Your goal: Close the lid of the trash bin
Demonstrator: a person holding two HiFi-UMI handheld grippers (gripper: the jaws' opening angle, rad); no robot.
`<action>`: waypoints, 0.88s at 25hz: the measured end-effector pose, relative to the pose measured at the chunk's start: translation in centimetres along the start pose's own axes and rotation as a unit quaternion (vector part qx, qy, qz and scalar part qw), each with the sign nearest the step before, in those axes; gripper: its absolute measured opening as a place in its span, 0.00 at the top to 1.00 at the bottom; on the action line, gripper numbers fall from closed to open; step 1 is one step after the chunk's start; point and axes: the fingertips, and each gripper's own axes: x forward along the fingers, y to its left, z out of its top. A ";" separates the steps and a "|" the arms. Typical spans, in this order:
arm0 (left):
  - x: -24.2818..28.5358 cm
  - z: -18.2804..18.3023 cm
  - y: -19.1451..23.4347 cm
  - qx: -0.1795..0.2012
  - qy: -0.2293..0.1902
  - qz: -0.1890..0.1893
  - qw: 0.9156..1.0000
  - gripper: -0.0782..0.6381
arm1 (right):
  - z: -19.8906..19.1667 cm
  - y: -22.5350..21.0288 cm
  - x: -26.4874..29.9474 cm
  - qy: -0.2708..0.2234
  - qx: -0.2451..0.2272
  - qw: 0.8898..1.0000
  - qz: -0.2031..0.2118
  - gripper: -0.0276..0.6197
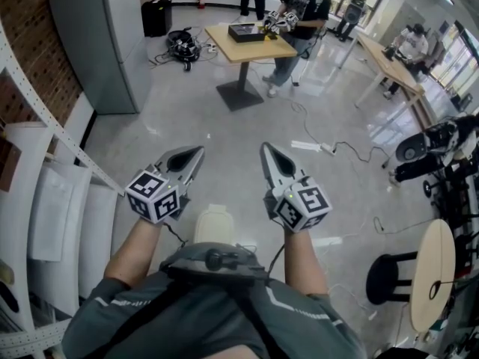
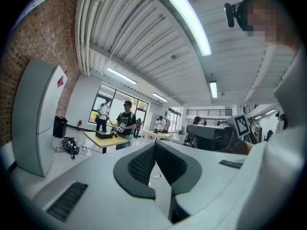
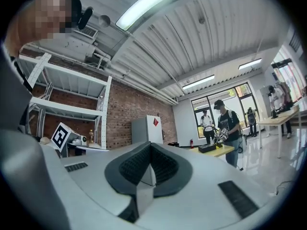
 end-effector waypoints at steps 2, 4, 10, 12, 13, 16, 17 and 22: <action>0.0 0.3 0.1 0.005 -0.010 0.014 1.000 0.89 | -0.2 0.1 -0.2 0.007 0.003 1.000 0.008 0.95; 0.1 0.4 0.3 0.004 -0.017 0.028 0.999 0.89 | -0.9 -0.2 -0.3 0.017 0.008 1.000 0.009 0.95; 0.1 0.4 -1.0 0.008 -0.010 0.003 1.000 0.89 | -1.2 -0.3 -0.7 0.016 0.018 1.000 0.008 0.95; 0.2 0.3 -1.2 0.007 -0.008 -0.003 1.000 0.89 | -1.0 -0.3 -0.6 0.015 0.013 1.000 0.010 0.95; 0.1 0.3 -1.3 0.007 -0.008 -0.003 1.000 0.89 | -0.9 -0.3 -0.5 0.015 0.010 1.000 0.009 0.95; 0.1 0.4 -1.5 0.022 -0.005 0.001 1.000 0.89 | -0.8 -0.4 -0.4 0.017 0.011 1.000 0.009 0.95; 0.1 0.4 -1.6 0.030 -0.002 0.003 1.000 0.89 | -0.9 -0.4 -0.4 0.017 0.013 1.000 0.010 0.95; 0.2 0.1 -2.5 0.027 0.000 -0.015 1.000 0.89 | -1.2 0.0 -0.5 0.020 0.009 0.999 0.023 0.95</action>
